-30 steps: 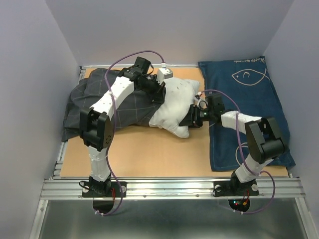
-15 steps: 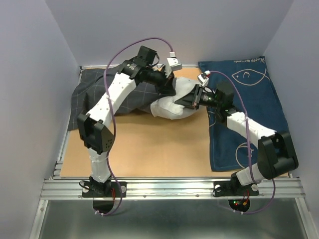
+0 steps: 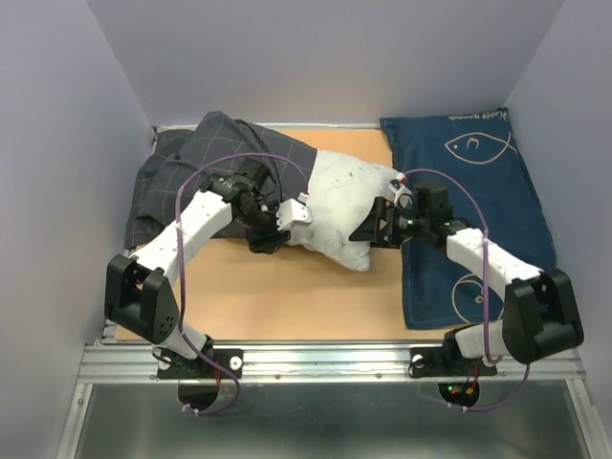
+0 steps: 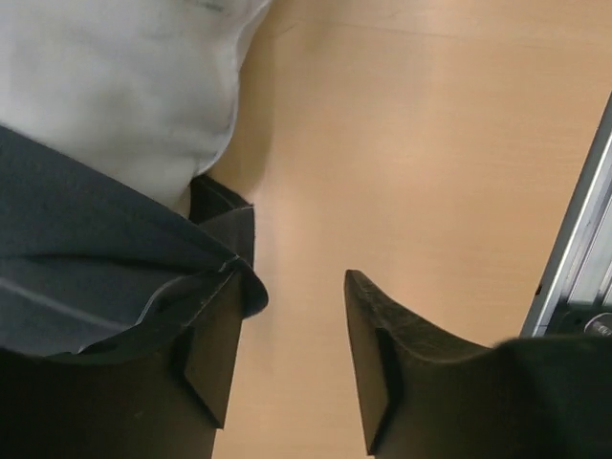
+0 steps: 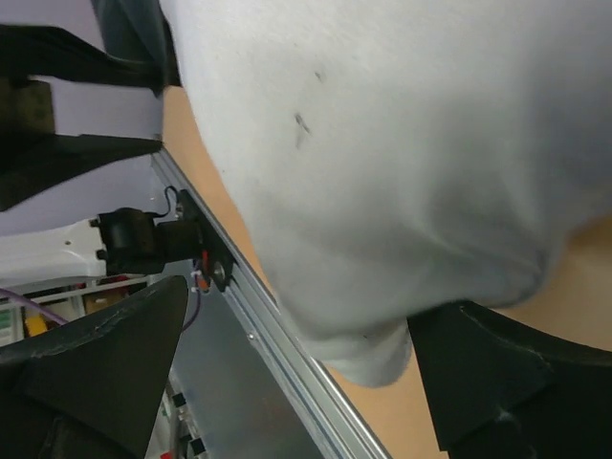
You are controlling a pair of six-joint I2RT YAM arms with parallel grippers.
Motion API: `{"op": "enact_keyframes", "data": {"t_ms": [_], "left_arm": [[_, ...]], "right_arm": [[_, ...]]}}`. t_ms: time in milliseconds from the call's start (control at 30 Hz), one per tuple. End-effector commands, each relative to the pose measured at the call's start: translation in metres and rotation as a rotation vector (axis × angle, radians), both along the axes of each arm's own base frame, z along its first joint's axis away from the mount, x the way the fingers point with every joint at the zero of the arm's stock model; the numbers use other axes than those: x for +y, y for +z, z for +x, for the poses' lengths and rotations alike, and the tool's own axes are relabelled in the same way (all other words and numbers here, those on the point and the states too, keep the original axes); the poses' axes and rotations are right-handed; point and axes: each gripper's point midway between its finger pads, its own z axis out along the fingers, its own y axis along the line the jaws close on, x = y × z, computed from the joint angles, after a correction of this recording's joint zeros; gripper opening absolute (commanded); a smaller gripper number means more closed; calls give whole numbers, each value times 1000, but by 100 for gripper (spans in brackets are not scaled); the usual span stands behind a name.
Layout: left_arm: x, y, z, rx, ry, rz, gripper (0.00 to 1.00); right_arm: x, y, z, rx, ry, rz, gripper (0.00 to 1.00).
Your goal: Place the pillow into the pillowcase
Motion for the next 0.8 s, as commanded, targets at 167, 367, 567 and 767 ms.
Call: {"op": "enact_keyframes", "data": {"t_ms": [167, 367, 567, 767], "left_arm": [[-31, 164, 95, -277, 265, -323, 70], [-68, 188, 191, -272, 605, -488, 94], [-99, 143, 248, -332, 777, -366, 89], [-112, 105, 257, -388, 788, -287, 84]], "right_arm": [[-111, 38, 52, -145, -252, -218, 100], [-132, 37, 132, -106, -394, -187, 100], [-116, 18, 175, -71, -417, -66, 100], [-86, 3, 175, -35, -345, -11, 98]]}}
